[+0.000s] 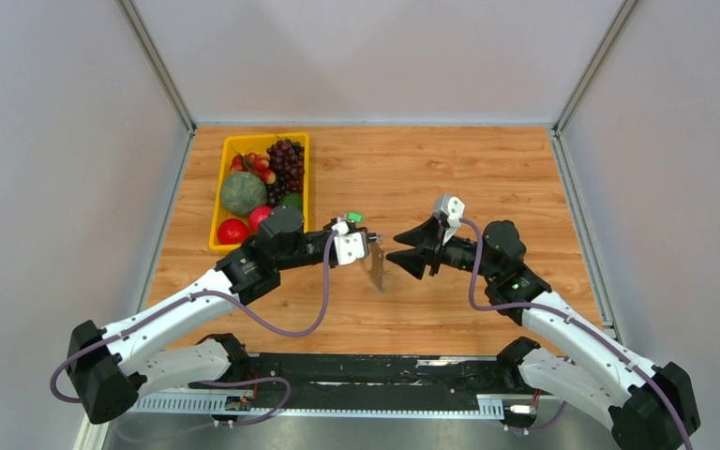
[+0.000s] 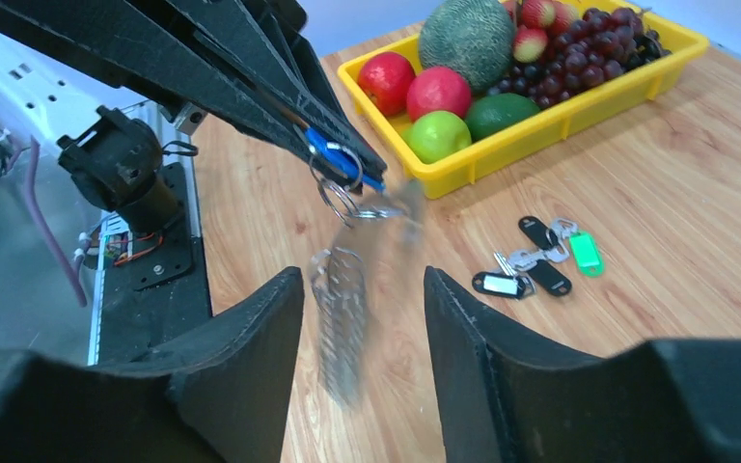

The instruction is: Remove the keys from the keyring

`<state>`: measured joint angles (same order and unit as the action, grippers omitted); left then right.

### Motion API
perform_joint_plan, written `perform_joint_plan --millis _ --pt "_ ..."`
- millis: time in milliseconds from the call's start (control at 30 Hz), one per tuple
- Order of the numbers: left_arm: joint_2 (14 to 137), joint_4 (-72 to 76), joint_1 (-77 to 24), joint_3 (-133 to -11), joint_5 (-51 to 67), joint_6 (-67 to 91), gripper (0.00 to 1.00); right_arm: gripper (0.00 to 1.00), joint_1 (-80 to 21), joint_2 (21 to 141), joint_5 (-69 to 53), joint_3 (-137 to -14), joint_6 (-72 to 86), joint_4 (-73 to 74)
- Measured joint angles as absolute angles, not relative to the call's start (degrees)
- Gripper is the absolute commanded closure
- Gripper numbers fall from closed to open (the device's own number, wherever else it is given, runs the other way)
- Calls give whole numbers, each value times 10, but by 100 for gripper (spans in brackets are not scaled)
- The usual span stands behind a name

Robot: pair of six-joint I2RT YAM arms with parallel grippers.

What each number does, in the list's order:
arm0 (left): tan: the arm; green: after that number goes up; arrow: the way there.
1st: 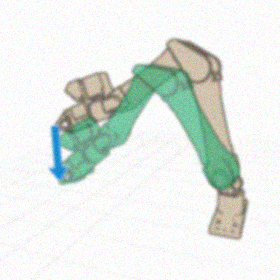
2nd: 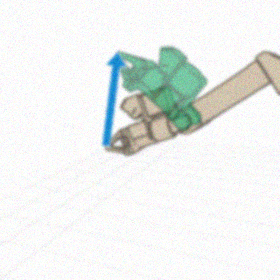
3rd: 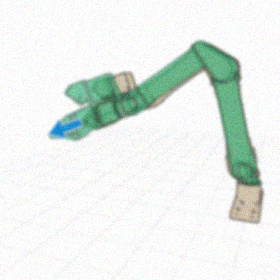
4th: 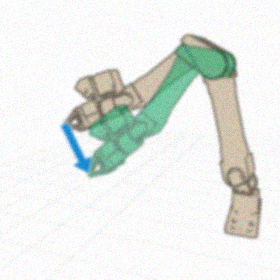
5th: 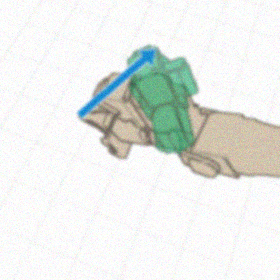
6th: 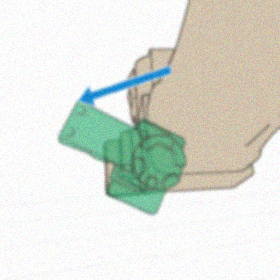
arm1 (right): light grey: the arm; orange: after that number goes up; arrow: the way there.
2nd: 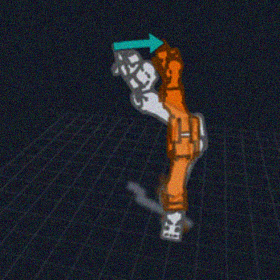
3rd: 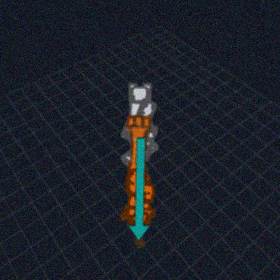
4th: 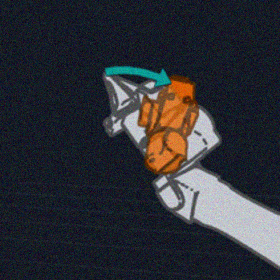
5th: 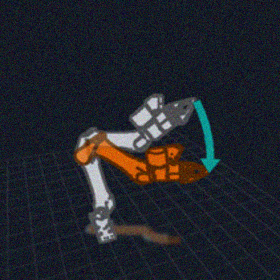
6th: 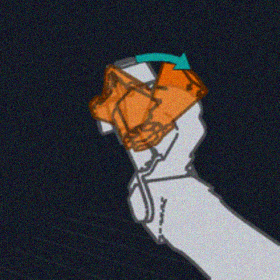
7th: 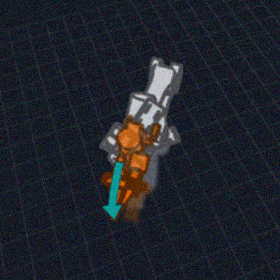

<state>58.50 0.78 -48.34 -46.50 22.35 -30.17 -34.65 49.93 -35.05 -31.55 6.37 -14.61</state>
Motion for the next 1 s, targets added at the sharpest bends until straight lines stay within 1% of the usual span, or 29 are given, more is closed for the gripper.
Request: perform_joint_plan --millis 100,200,300,433,600,800,1000 --pt "585 10 -488 -463 251 -303 100 58 -354 499 -364 -307 63 -172" --pt "581 12 -492 -460 273 -304 100 71 -360 498 -370 -305 63 -194" --pt "574 18 -492 -456 291 -304 100 79 -364 498 -371 -303 62 -207" --pt "567 25 -494 -453 307 -305 100 96 -370 498 -375 -303 60 -210" --pt "563 27 -495 -448 317 -306 100 100 -375 500 -376 -303 58 -212" --pt "559 26 -495 -446 314 -306 100 100 -378 510 -375 -319 60 -192" --pt "555 26 -497 -445 276 -306 100 100 -378 510 -361 -326 69 -176"
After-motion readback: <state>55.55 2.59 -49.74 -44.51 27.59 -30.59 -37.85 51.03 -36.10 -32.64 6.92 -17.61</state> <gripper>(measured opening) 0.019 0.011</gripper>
